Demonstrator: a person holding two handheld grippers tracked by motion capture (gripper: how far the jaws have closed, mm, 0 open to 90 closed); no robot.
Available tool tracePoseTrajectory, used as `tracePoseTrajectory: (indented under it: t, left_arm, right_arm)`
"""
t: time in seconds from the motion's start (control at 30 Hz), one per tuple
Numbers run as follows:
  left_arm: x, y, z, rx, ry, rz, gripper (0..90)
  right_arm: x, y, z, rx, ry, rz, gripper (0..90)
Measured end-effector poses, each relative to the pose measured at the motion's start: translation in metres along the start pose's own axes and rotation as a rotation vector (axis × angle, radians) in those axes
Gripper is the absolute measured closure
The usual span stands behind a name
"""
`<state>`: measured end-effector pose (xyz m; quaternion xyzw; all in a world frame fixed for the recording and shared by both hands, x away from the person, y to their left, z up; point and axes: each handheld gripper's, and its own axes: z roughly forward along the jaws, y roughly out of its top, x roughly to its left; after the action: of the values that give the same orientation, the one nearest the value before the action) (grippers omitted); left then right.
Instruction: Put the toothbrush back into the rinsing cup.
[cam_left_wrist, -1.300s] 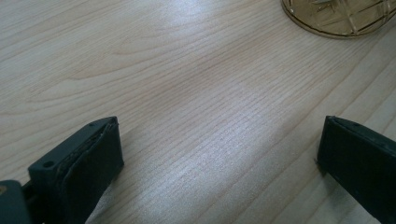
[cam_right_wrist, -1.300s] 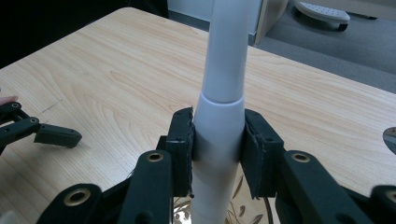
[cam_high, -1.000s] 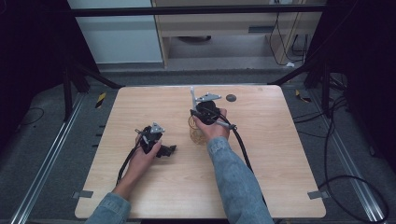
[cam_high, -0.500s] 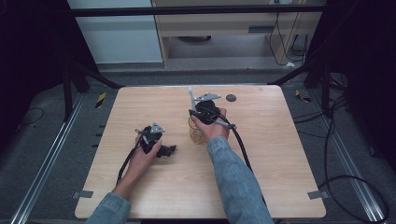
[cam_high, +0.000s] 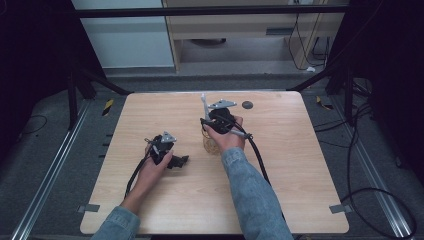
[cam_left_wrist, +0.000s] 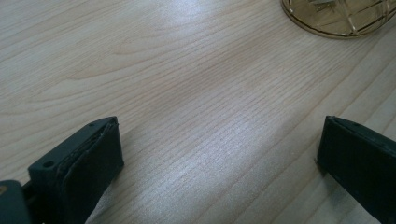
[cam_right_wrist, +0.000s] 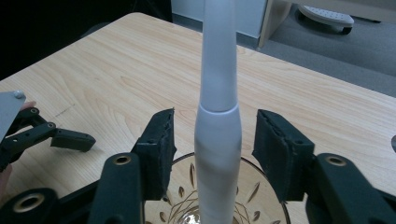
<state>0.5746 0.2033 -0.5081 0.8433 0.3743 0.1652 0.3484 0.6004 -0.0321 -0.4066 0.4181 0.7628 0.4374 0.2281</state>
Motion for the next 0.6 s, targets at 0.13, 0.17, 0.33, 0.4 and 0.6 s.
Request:
tracePoseTrajectory:
  t: [0.13, 0.17, 0.33, 0.4, 0.6]
  left_arm:
    - [0.0, 0.0, 0.0, 0.0, 0.0, 0.001, 0.0]
    - [0.0, 0.0, 0.0, 0.0, 0.0, 0.001, 0.0]
    - [0.0, 0.0, 0.0, 0.0, 0.0, 0.0, 0.0]
    - [0.0, 0.0, 0.0, 0.0, 0.0, 0.0, 0.0]
    - [0.0, 0.0, 0.0, 0.0, 0.0, 0.0, 0.0]
  right_arm:
    - [-0.001, 0.001, -0.002, 0.0, -0.011, 0.003, 41.7]
    - [-0.001, 0.001, -0.003, 0.0, -0.013, 0.007, 40.2]
    - [-0.002, 0.0, -0.007, -0.007, -0.025, 0.011, 37.3]
    - [-0.003, 0.0, -0.009, -0.005, -0.025, 0.013, 36.3]
    - [-0.004, -0.002, -0.013, -0.007, -0.032, 0.007, 34.1]
